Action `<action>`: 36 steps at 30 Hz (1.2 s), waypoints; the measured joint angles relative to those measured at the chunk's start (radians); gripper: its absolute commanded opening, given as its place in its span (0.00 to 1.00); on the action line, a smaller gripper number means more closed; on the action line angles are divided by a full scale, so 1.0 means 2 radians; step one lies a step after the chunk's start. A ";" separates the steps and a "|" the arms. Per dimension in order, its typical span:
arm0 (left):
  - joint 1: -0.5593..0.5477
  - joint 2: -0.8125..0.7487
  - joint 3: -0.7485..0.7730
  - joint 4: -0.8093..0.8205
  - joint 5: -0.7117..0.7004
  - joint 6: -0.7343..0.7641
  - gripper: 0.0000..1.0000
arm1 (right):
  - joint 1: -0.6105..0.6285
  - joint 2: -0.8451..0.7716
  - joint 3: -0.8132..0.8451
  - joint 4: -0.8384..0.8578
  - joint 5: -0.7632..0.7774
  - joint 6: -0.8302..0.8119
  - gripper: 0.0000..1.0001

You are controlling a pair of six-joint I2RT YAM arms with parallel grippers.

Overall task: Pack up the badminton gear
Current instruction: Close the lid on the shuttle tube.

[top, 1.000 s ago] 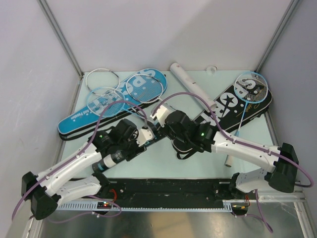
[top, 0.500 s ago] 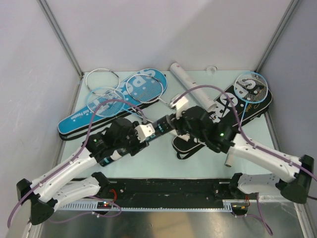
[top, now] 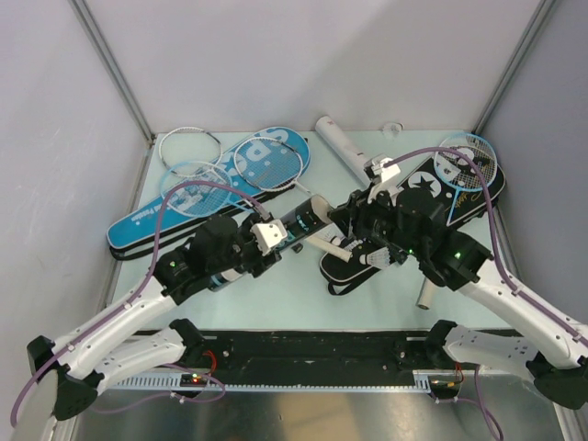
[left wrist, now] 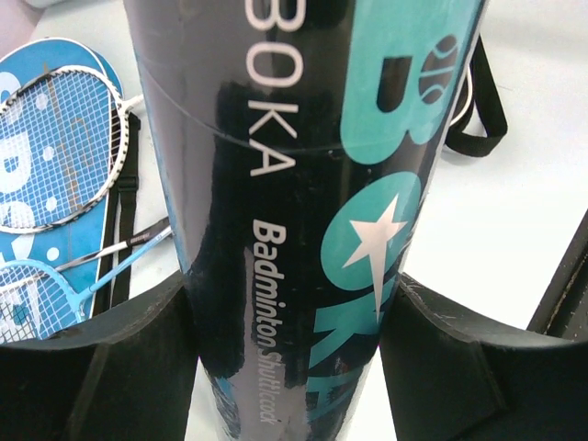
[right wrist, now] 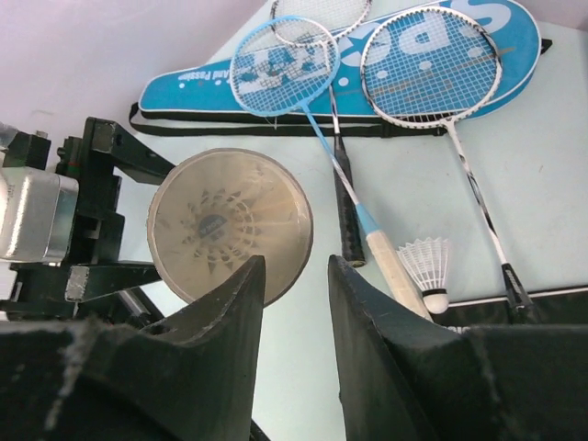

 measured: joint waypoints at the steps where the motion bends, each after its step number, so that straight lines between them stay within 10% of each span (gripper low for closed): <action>1: 0.000 0.000 0.000 0.004 0.000 0.000 0.42 | -0.003 -0.002 -0.001 0.002 -0.005 0.005 0.39; 18: -0.004 0.000 -0.001 0.068 0.014 -0.005 0.42 | -0.031 -0.052 -0.008 0.036 -0.042 0.055 0.53; 36: -0.004 0.000 -0.001 0.074 0.013 -0.009 0.42 | -0.038 -0.051 0.006 0.069 -0.057 0.062 0.16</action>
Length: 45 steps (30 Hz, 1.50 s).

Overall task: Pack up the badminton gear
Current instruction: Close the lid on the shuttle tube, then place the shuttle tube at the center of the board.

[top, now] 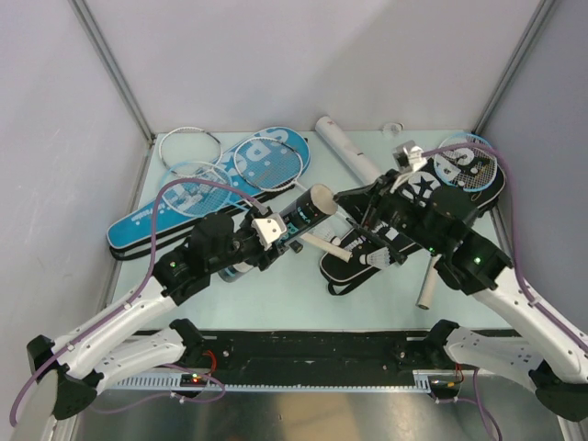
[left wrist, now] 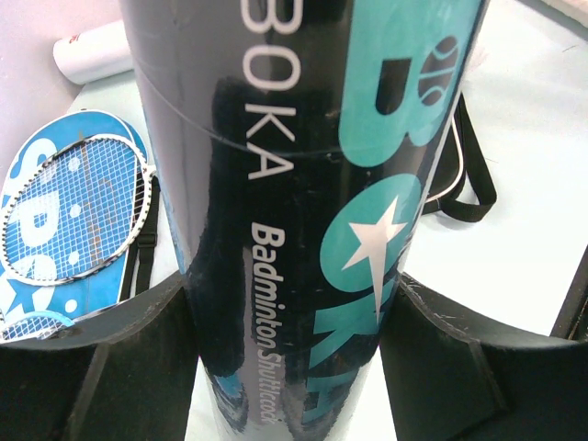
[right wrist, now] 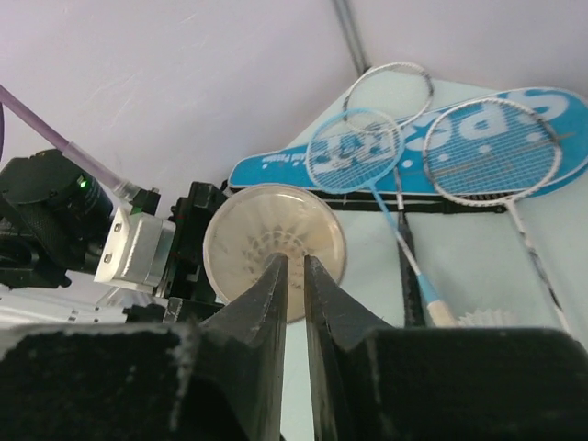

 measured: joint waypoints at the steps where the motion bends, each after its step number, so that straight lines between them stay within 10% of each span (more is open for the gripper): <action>1: 0.000 0.000 0.000 0.000 0.000 0.000 0.42 | 0.000 0.010 0.003 0.003 -0.011 0.001 0.15; 15: 0.005 0.024 -0.001 -0.062 -0.025 -0.004 0.42 | 0.040 0.092 0.019 -0.006 -0.033 0.041 0.18; 34: 0.118 0.026 0.007 -0.006 -0.040 -0.100 0.42 | -0.010 -0.030 0.019 -0.045 0.031 0.023 0.95; 45: 0.262 0.080 0.027 -0.009 -0.058 -0.305 0.44 | -0.012 -0.002 -0.023 -0.100 0.036 0.026 0.99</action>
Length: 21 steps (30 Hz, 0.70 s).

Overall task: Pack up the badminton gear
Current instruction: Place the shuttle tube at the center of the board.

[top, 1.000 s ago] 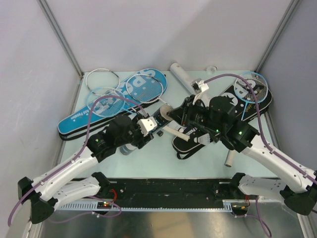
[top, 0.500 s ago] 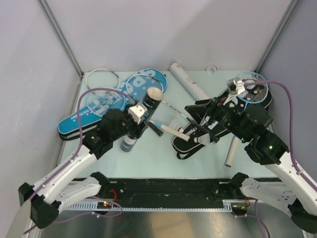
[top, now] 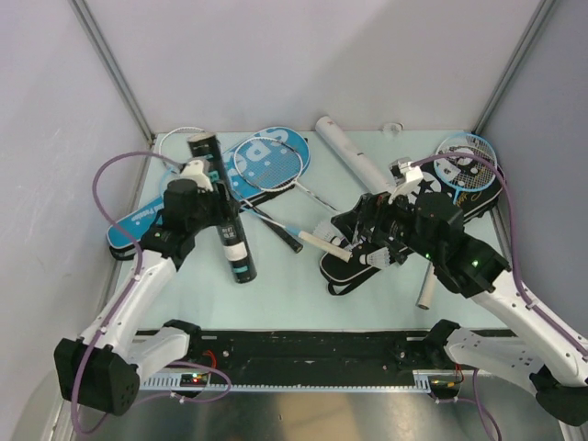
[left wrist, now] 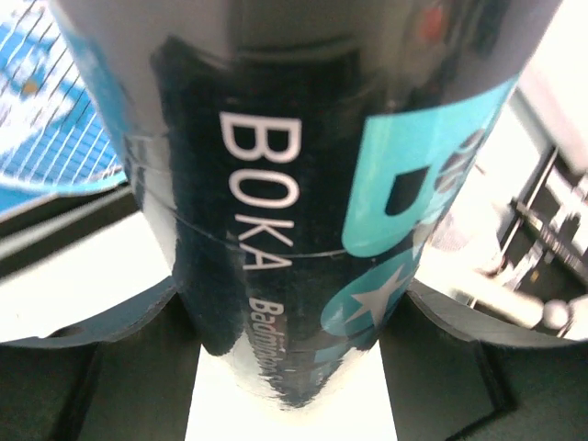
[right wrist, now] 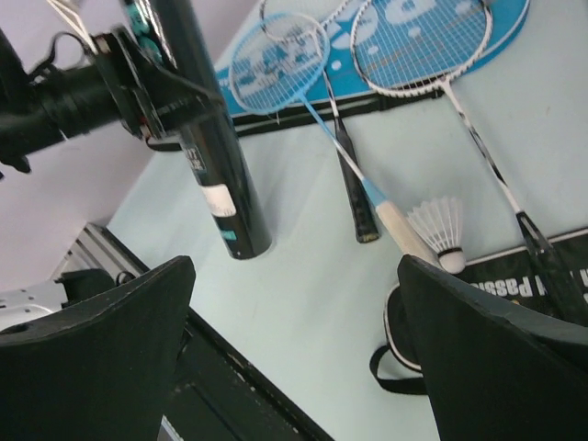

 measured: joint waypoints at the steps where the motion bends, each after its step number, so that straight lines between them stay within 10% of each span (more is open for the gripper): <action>1: 0.010 0.000 -0.003 0.000 -0.006 -0.031 0.45 | 0.000 0.001 -0.003 -0.003 0.000 0.001 0.99; 21: 0.046 -0.158 -0.269 0.020 -0.143 -0.584 0.52 | -0.002 0.005 -0.019 -0.011 -0.023 0.019 1.00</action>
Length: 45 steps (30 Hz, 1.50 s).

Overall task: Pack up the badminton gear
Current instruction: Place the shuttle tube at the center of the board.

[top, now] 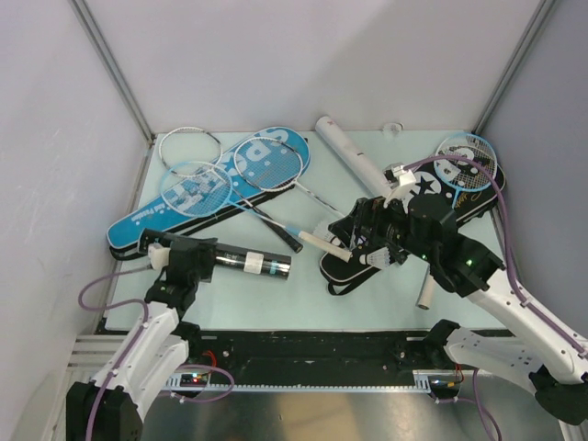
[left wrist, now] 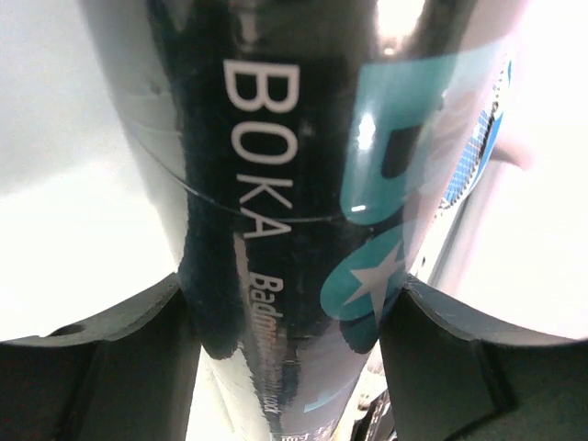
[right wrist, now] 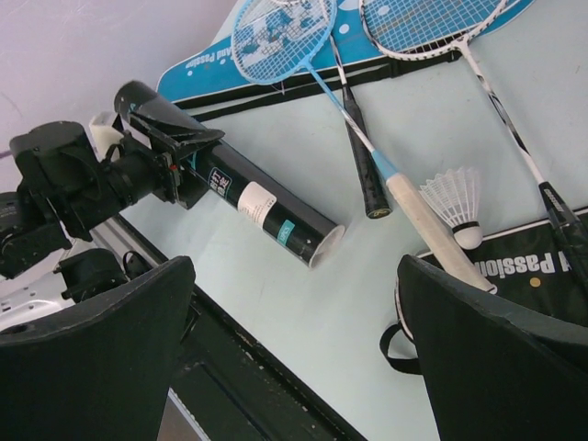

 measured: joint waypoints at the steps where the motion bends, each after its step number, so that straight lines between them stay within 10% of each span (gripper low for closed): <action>1: 0.000 -0.002 -0.008 0.000 -0.003 -0.017 0.55 | 0.000 0.001 -0.001 0.000 0.000 0.001 0.99; 18: 0.000 -0.006 -0.036 -0.019 -0.023 -0.116 0.98 | 0.000 0.007 -0.004 0.000 0.000 0.005 0.99; 26: 0.000 -0.021 -0.022 -0.037 -0.040 -0.112 1.00 | 0.000 0.009 -0.004 0.000 0.003 0.006 0.99; 45: -0.001 -0.054 0.161 -0.070 -0.028 0.273 1.00 | -0.154 0.123 -0.004 0.007 0.039 -0.105 0.98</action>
